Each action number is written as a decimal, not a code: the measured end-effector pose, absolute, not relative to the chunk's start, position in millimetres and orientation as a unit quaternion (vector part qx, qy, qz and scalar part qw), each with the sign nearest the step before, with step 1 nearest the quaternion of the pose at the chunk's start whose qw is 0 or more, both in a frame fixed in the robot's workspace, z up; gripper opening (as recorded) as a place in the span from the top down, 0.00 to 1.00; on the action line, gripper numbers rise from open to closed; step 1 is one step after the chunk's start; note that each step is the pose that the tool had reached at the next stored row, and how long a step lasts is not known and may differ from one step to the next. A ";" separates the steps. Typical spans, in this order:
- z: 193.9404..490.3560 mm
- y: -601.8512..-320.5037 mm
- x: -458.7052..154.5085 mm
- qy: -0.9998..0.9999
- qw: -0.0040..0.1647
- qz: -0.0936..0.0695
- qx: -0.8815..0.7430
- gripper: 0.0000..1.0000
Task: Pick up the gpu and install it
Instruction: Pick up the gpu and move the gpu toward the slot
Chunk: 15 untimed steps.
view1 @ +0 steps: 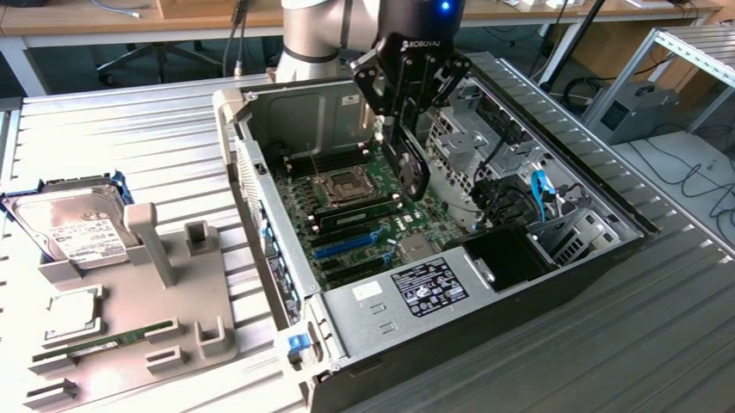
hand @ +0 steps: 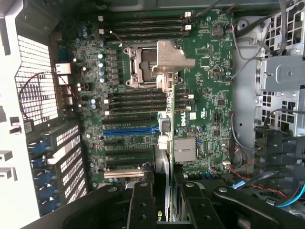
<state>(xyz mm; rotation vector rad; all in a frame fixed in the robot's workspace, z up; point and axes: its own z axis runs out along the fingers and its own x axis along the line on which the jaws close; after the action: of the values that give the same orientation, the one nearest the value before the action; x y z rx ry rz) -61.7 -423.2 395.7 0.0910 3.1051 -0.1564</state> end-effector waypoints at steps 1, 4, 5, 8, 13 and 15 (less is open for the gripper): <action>395.4 -423.0 -61.2 0.998 0.016 -0.050 0.029 0.74; 394.3 -422.2 -59.5 0.998 0.016 -0.051 0.029 0.74; 394.0 -422.0 -59.1 0.998 0.016 -0.051 0.029 0.74; 393.1 -421.6 -58.2 0.998 0.016 -0.052 0.029 0.74; 391.3 -421.0 -56.4 0.998 0.016 -0.053 0.029 0.74; 390.8 -420.8 -55.9 0.998 0.016 -0.053 0.029 0.74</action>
<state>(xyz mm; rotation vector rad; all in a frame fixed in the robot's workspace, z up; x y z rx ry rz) -55.9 -420.8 390.8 0.0909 3.1044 -0.1659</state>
